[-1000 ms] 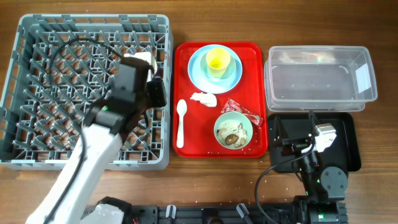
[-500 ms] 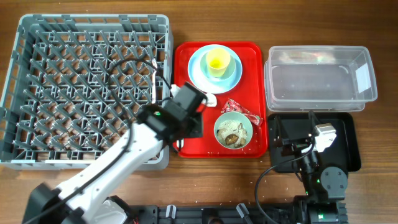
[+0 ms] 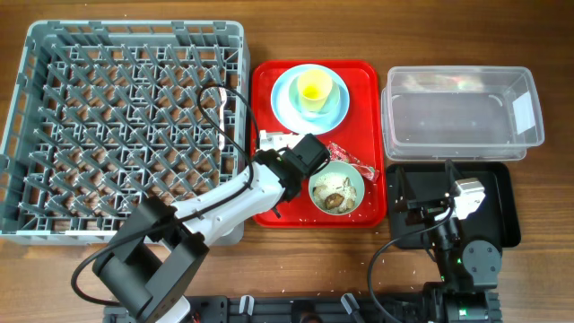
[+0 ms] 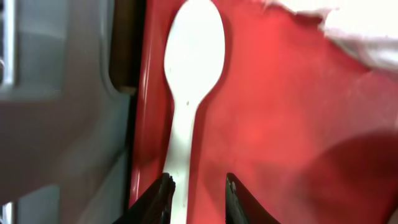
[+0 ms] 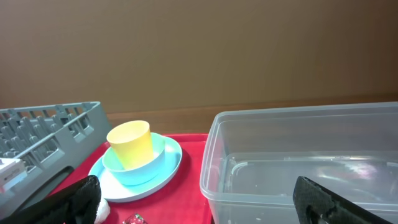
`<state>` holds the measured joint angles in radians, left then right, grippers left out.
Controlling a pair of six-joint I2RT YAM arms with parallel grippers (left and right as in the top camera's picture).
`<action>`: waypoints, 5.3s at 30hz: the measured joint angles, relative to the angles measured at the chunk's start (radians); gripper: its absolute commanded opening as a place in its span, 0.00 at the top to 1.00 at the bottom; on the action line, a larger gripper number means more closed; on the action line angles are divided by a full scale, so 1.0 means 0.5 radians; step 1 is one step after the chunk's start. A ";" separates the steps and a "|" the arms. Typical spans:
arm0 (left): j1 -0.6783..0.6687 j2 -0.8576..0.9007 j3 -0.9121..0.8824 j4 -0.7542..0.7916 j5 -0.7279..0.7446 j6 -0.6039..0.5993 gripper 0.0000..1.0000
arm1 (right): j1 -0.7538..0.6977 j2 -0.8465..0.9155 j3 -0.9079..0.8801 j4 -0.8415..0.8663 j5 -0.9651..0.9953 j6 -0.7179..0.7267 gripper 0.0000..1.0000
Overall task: Sort waste into correct bins and load items into the dishwasher rack
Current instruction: 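Grasp the white plastic spoon with the left gripper, then carry the spoon to the grey rack and insert it upright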
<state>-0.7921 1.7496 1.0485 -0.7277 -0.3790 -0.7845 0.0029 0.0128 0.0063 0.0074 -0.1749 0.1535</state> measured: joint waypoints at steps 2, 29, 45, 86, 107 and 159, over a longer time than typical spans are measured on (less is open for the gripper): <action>0.000 0.000 0.000 0.024 -0.029 -0.005 0.80 | 0.000 0.000 0.000 0.000 -0.001 0.000 0.00; 0.000 0.002 -0.088 0.195 -0.199 -0.006 0.80 | 0.000 0.000 0.000 0.000 -0.001 0.000 0.00; 0.000 0.009 -0.318 0.627 -0.029 0.130 0.78 | 0.000 0.000 0.000 0.000 -0.001 0.000 0.00; 0.005 -1.100 -0.337 0.491 -0.177 0.624 0.96 | 0.000 0.000 0.000 0.000 0.000 0.000 0.00; 0.967 -0.684 -0.336 0.793 0.432 0.967 0.96 | 0.000 0.000 0.000 0.000 -0.001 0.000 0.00; 0.968 -1.296 -0.332 -0.167 1.579 1.005 0.00 | 0.000 0.000 0.000 0.000 -0.001 0.000 0.00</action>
<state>-0.3080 1.1015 0.8825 -0.8112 0.4107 -0.2821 0.0029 0.0128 0.0063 0.0074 -0.1753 0.1535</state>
